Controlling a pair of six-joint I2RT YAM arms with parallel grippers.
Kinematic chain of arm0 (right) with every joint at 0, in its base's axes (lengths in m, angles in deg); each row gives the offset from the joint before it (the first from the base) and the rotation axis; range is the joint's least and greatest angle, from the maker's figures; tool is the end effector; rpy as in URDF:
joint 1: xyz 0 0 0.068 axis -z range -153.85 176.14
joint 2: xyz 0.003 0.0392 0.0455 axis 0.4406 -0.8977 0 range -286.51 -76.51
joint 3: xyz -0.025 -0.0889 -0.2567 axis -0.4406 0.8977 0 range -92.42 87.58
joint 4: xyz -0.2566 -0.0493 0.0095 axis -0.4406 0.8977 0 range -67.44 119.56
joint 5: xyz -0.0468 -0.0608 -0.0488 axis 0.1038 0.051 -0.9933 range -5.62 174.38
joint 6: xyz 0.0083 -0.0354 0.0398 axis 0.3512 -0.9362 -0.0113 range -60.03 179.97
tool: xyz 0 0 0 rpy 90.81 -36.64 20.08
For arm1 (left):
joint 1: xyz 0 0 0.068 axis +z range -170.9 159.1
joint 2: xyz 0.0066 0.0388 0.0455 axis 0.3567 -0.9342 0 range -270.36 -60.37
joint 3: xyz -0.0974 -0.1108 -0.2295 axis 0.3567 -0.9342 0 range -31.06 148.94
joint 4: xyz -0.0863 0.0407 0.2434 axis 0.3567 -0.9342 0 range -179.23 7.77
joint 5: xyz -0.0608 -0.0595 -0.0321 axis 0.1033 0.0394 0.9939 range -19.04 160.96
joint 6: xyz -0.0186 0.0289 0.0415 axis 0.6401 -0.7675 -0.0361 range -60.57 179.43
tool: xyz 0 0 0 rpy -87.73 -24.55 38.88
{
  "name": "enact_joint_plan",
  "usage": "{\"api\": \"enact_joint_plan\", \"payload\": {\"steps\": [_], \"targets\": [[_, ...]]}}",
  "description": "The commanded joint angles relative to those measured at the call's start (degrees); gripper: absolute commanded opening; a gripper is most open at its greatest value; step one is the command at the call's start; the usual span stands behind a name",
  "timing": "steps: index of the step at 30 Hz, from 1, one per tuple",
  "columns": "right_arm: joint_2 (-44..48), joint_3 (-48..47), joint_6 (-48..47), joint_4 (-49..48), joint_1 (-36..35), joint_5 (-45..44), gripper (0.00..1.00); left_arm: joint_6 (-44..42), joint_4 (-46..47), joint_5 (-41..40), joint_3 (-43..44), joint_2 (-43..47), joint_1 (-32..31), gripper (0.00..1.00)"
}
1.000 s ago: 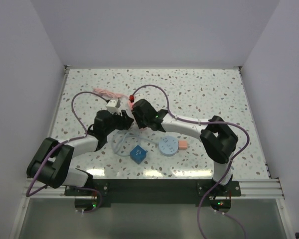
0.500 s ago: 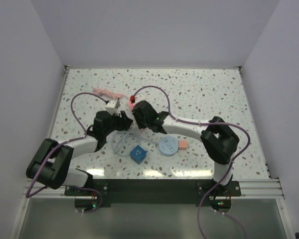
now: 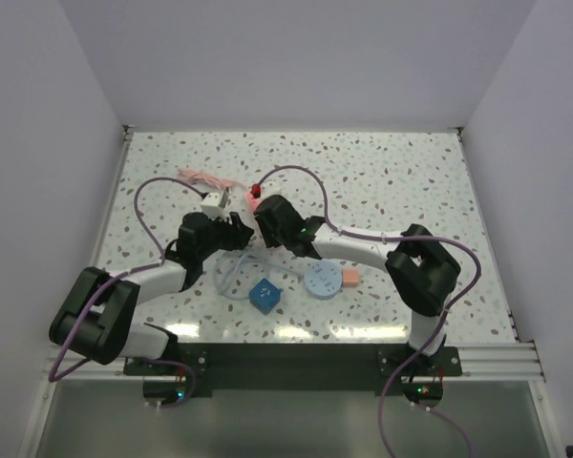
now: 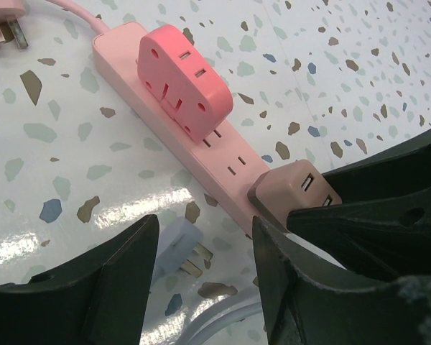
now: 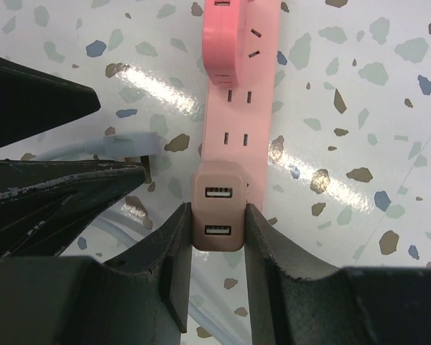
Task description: Insert the plug
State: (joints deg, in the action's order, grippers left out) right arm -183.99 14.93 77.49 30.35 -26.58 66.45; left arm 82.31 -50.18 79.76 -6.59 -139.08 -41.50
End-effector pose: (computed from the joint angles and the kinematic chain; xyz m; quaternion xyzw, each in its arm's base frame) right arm 0.2596 0.3228 0.2016 -0.2138 0.8812 0.1115 0.4067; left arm 0.2426 -0.0970 0.1675 0.0263 0.8283 -0.2651 0.4930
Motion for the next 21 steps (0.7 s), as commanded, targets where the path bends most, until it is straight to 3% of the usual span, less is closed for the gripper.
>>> {"api": "enact_joint_plan", "payload": {"steps": [1, 21], "targets": [[-7.04, 4.09, 1.12, 9.78, 0.7, 0.18, 0.0, -1.52, 2.22, 0.87, -0.74, 1.55, 0.56, 0.6], [-10.47, 3.12, 1.64, 9.52, 1.58, -1.05, 0.0, -1.25, 2.93, 1.75, -2.15, 3.57, 1.26, 0.6]]}}
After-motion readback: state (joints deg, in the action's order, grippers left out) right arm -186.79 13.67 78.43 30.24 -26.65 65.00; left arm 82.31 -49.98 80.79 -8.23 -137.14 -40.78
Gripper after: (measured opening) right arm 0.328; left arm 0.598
